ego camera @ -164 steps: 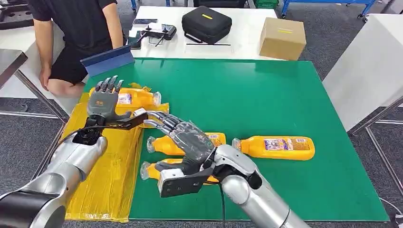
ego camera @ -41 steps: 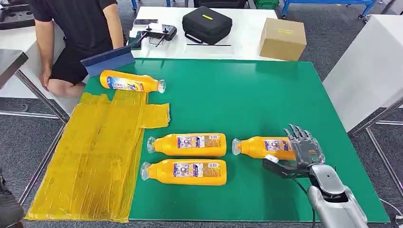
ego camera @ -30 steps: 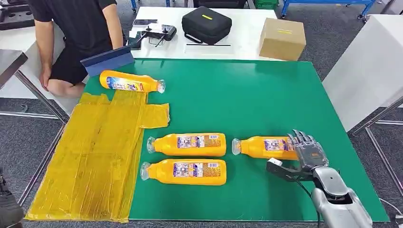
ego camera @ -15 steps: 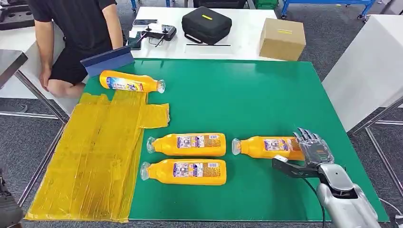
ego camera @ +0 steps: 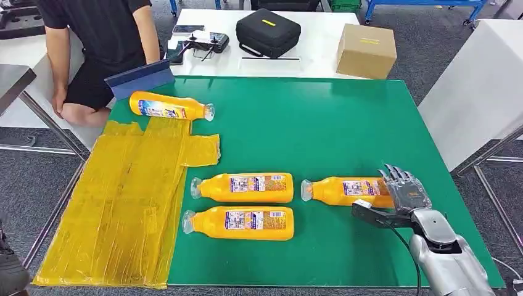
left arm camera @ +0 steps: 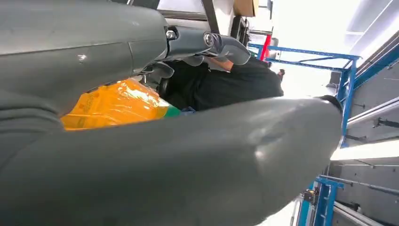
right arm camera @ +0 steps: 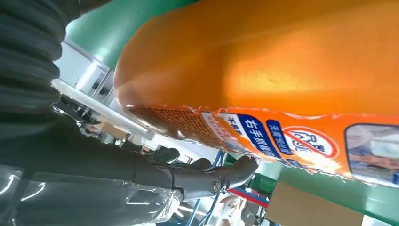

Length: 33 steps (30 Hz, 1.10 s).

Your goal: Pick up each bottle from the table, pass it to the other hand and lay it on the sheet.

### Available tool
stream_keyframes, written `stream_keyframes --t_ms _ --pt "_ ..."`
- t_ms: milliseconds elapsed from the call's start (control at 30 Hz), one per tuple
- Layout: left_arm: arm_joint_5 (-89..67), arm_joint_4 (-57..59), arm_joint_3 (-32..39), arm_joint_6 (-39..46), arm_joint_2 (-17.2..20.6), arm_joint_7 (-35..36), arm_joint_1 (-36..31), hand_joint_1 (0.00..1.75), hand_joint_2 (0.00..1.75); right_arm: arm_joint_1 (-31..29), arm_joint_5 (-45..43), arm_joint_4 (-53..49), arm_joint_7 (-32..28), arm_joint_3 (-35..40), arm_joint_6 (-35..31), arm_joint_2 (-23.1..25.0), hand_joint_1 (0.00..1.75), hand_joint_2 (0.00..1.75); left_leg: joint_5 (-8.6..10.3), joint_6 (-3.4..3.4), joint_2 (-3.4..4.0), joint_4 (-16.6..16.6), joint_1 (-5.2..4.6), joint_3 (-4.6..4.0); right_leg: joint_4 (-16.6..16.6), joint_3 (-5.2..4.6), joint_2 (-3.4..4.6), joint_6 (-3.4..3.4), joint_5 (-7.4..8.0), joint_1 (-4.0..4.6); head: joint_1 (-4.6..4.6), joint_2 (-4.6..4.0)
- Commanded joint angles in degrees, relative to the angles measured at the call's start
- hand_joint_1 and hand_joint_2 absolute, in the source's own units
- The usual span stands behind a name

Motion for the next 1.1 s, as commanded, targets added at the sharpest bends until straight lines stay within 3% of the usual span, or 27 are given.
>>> stream_keyframes --t_ms 33,267,300,367,400,433,900,1100 --pt "-0.16 0.68 0.90 0.20 -0.50 0.27 -0.12 0.00 0.00 -1.88 0.00 4.02 -0.06 1.67 0.02 1.55 0.00 1.75 -0.06 -0.24 0.15 -0.03 0.05 0.15 -0.05 0.12 0.12 -0.15 0.00 0.04 0.00 0.00" --pt "-0.18 0.05 0.65 0.71 -0.83 0.34 -0.06 0.00 0.00 -4.83 0.61 8.22 -0.91 3.95 -0.43 3.19 0.00 1.75 -0.06 -0.27 0.17 -0.04 0.05 0.17 -0.06 0.14 0.13 -0.17 -0.01 0.05 0.00 0.00" --pt "-0.09 -0.47 0.06 0.64 -0.33 0.84 0.56 0.00 0.00 -3.37 -1.48 9.07 -1.46 8.93 2.81 1.84 0.00 1.75 -0.07 -0.31 0.25 -0.03 0.07 0.19 -0.06 0.13 0.21 -0.19 0.01 0.07 0.00 0.00" --pt "-0.04 -0.52 0.19 0.41 -0.18 0.89 0.92 0.00 0.00 -2.57 -2.77 9.17 -1.88 8.79 3.35 1.30 0.00 1.75 -0.07 -0.31 0.39 -0.05 0.09 0.24 -0.09 0.16 0.32 -0.19 0.06 0.09 0.00 0.00" --pt "-0.03 -0.81 0.35 0.21 -0.30 0.86 1.28 0.00 0.00 -1.89 -3.18 9.02 -2.09 8.61 3.34 1.12 1.47 1.75 -0.07 -0.33 0.24 -0.07 0.12 0.33 -0.12 0.27 0.18 -0.20 0.02 0.11 0.02 0.00" --pt "0.00 -1.11 0.49 -0.04 -0.46 0.86 1.50 0.00 0.00 -1.08 -3.52 8.64 -2.21 8.44 3.41 0.96 1.75 1.75 -0.04 -0.26 0.15 -0.05 0.09 0.36 -0.10 0.31 0.05 -0.15 0.00 0.08 0.02 0.00" --pt "-0.07 -3.91 3.18 -3.06 -1.96 1.89 2.98 0.00 0.00 4.28 -5.03 3.28 -1.86 5.85 5.90 -0.53 1.75 1.75 -0.14 -0.37 0.04 -0.10 0.14 0.86 -0.21 0.19 -0.10 -0.24 -0.07 0.08 0.02 0.00" --pt "0.07 -3.69 3.61 -3.44 -1.75 2.18 2.15 0.00 0.00 3.47 -5.16 4.43 -1.82 5.67 6.76 -0.71 1.75 1.75 -0.17 -0.40 -0.05 -0.10 0.19 0.89 -0.23 0.24 -0.15 -0.25 -0.11 0.08 0.00 0.00"
